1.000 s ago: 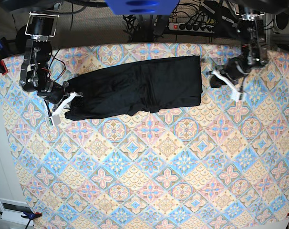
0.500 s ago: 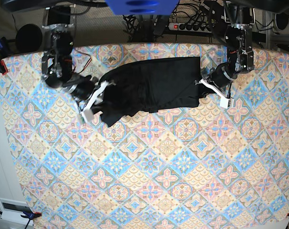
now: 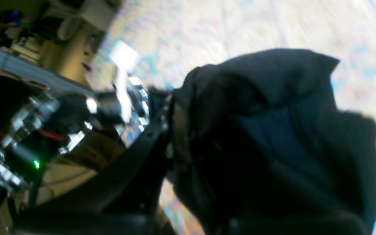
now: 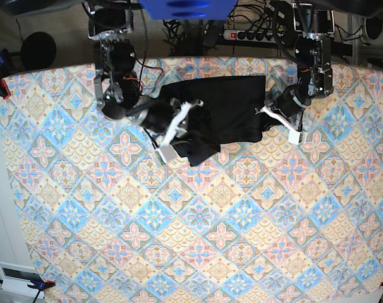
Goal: Layout the t-shirt on the table in an organized manner, then fold the t-shirt properly
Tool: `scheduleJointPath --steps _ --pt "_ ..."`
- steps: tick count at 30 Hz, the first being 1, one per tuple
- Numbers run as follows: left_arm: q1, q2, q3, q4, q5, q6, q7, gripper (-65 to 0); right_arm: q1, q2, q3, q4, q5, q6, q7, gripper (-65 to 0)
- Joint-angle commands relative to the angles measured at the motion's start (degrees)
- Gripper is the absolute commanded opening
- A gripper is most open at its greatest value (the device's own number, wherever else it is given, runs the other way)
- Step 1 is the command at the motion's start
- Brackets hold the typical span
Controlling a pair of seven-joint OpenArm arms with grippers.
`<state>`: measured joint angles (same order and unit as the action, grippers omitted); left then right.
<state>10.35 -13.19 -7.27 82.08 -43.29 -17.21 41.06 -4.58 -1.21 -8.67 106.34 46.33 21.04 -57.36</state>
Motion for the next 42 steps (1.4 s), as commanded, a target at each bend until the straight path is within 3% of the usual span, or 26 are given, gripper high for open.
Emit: scheduleJointPath --steps 1,7,14,20,25,32,42 --pt "0.6 0.0 0.5 -0.5 2.5 1.1 4.1 -64.8 0.8 -0.9 -1.0 0.4 -0.1 0.7 1.0 -64.6" --pt "0.7 0.2 0.5 -0.5 2.5 1.1 4.1 -64.8 3.6 -3.7 -8.0 -1.0 -9.3 0.7 1.1 -64.6" --pt "0.7 0.2 0.5 -0.5 2.5 1.1 4.1 -64.8 6.5 -3.8 -12.9 -5.3 -15.8 0.7 2.3 -64.2" --pt "0.7 0.2 0.5 -0.2 2.2 1.1 4.1 -64.8 7.6 -3.6 -16.9 -6.4 -19.6 0.7 5.2 -56.1" --pt "0.6 0.2 0.5 -0.2 2.2 1.1 4.1 -64.8 7.4 -3.5 -17.8 -2.5 -20.1 0.7 5.2 -50.1" --pt "0.5 -0.2 0.3 0.2 2.0 1.0 4.2 -64.8 2.6 -3.4 -14.6 5.7 -24.7 0.7 5.9 -49.8" --pt "0.7 -1.7 0.3 1.2 2.0 0.9 4.2 -64.8 1.4 6.4 -1.6 5.2 -26.0 0.6 9.8 -49.8"
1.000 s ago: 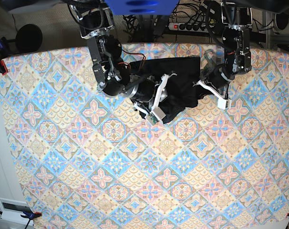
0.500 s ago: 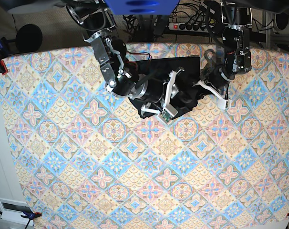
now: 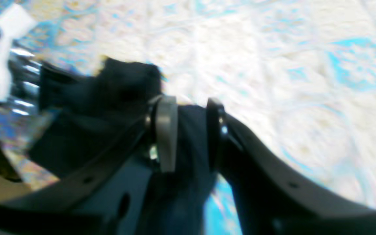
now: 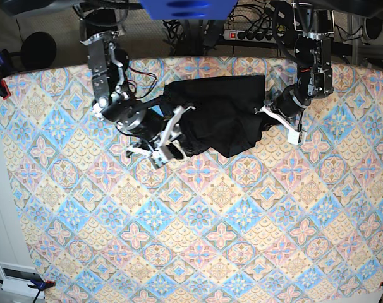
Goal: Layout the t-shirt on the table in an organized manner, then fold the t-shirt properly
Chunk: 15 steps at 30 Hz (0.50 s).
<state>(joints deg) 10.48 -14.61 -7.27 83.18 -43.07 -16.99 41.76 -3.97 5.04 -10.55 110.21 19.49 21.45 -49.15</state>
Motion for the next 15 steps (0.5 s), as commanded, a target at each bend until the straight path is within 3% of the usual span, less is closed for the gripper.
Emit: scheduleJointPath --steps 1,10,15 --pt "0.6 -0.2 0.3 0.1 1.8 0.7 3.5 -64.8 0.7 0.6 1.4 1.4 0.9 0.2 1.5 -49.8" --pt "0.4 0.1 0.5 0.1 1.7 0.7 3.4 -64.8 -3.5 1.2 3.6 -1.1 0.9 0.2 1.4 -49.8" --pt "0.2 0.1 0.4 0.1 1.7 0.7 3.4 -64.8 -3.5 1.2 -6.3 -3.6 0.7 0.2 1.5 -49.8"
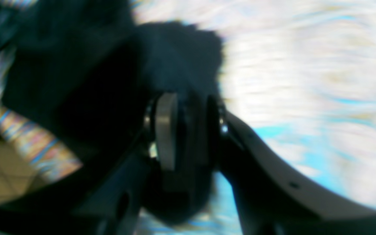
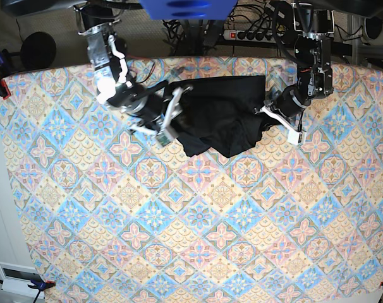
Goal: Layout the t-shirt on the table in an organized manner, then fold the t-shirt properly
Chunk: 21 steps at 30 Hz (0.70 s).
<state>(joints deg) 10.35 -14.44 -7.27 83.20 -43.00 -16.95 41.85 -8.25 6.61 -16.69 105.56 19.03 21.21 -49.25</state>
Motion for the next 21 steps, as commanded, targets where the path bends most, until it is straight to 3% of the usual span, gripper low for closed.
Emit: scheduleJointPath --steps 1,9,13,18,21 --pt "0.3 -0.1 0.4 0.1 1.6 0.6 3.3 -64.8 0.9 -0.3 -1.9 1.0 1.1 0.5 1.7 -49.8" --pt "0.2 -0.4 0.0 0.3 1.6 0.6 3.3 -64.8 3.5 -0.3 -16.3 1.7 1.2 0.5 1.5 -49.8" --pt "0.8 -0.4 -4.7 1.0 -2.0 0.6 3.8 -64.8 5.9 -0.3 -20.8 1.7 1.2 0.5 1.4 -49.8" --pt "3.1 -4.8 -5.9 3.2 -12.1 0.6 3.8 -64.8 5.9 -0.2 -21.2 3.6 1.1 0.5 1.7 -49.8" --pt "6.5 -8.4 -2.8 10.5 -15.9 0.6 3.8 -64.8 5.9 0.7 -16.6 6.9 1.2 0.5 2.0 -49.8"
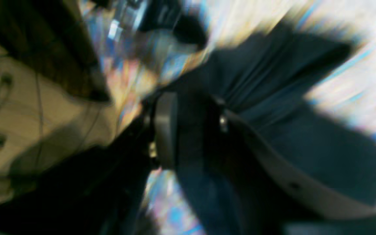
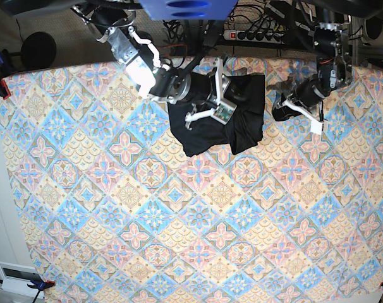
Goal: Layout the t-shirt on the table in an organized manner, then fold the t-shirt properly
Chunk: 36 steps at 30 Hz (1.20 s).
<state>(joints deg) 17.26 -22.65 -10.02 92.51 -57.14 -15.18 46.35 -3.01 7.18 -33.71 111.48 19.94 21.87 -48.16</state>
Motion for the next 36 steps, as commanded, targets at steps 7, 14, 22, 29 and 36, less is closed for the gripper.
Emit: scheduleJointPath --steps 7,14,22,29,36 --pt "7.1 -4.6 5.1 18.1 -2.1 -1.2 -0.7 -64.8 -1.5 2.9 7.3 1.3 0.4 -0.3 3.8 -49.9" --pt "9.8 -10.1 10.2 20.6 -2.0 -1.2 -0.9 -58.5 -3.5 2.9 11.2 1.3 0.4 -0.3 3.8 -49.9" --pt "9.8 -10.6 10.7 20.7 -1.9 -1.2 -0.7 -38.9 -4.3 2.9 11.2 1.3 0.4 -0.3 3.8 -49.9" --pt "7.6 -10.5 18.6 20.2 8.0 -1.0 -0.9 -38.5 -4.3 2.9 11.2 1.4 0.4 -0.3 3.8 -49.9" --pt "8.0 -6.9 20.2 20.0 18.6 -1.0 -0.8 -43.3 -4.3 2.9 11.2 1.4 0.4 -0.3 3.8 -49.9"
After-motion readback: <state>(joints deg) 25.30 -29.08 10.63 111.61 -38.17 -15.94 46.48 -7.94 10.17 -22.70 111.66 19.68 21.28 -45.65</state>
